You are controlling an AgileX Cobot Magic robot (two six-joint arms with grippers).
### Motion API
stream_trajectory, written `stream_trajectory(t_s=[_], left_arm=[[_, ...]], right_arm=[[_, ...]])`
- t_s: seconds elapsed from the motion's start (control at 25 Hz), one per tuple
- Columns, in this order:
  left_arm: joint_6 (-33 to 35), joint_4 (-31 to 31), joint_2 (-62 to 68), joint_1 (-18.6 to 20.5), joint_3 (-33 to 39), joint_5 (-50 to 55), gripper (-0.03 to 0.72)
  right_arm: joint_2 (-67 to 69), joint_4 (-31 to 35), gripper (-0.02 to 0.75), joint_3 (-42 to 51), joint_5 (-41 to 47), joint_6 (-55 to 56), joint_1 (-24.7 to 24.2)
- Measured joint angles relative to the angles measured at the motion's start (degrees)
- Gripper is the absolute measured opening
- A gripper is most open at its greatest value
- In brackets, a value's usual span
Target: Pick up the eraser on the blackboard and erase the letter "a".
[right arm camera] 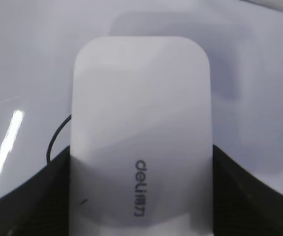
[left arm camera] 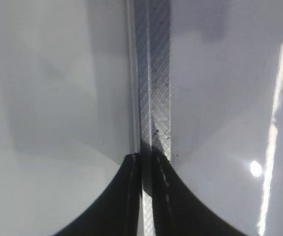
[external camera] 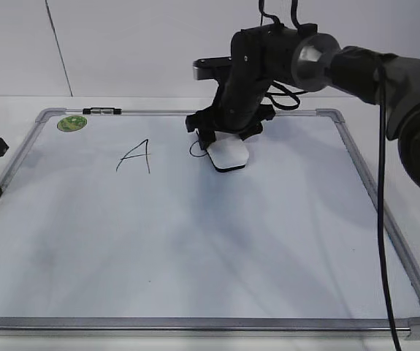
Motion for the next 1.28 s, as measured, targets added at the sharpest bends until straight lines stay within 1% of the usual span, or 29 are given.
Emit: stream_trajectory(t_s=[0.24,0.36,0.56,0.68,0.92,1.08,1.28], left_arm=[[0.0,0.0,0.0,0.0,0.0,0.1,0.018],[0.0,0.1,0.0,0.0,0.0,0.1,0.018],[0.0,0.1,0.0,0.0,0.0,0.1,0.018],[0.0,0.1,0.0,0.0,0.0,0.1,0.018],[0.0,0.1,0.0,0.0,0.0,0.1,0.018],[0.0,0.0,0.0,0.0,0.0,0.1,0.018],[0.0,0.0,0.0,0.0,0.0,0.1,0.018]], right_arm=[[0.4,-0.3,0.549,-0.1,0.0,-1.2,0.8],[0.4,-0.7,0.549,-0.1,0.6,-2.2,2.4],[0.4,-0.7,0.549,-0.1,1.0,-3.6,6.4],[0.4,-1.1,0.549,-0.1,1.0,-3.7,7.1],[0.4,-4.1,0.549,-0.1,1.4,-0.1,6.8],[0.4,-4.2,0.549,-0.2,1.7,1.3,5.7],[0.4,-4.5,0.549,-0.2,2.0,1.9,2.3]])
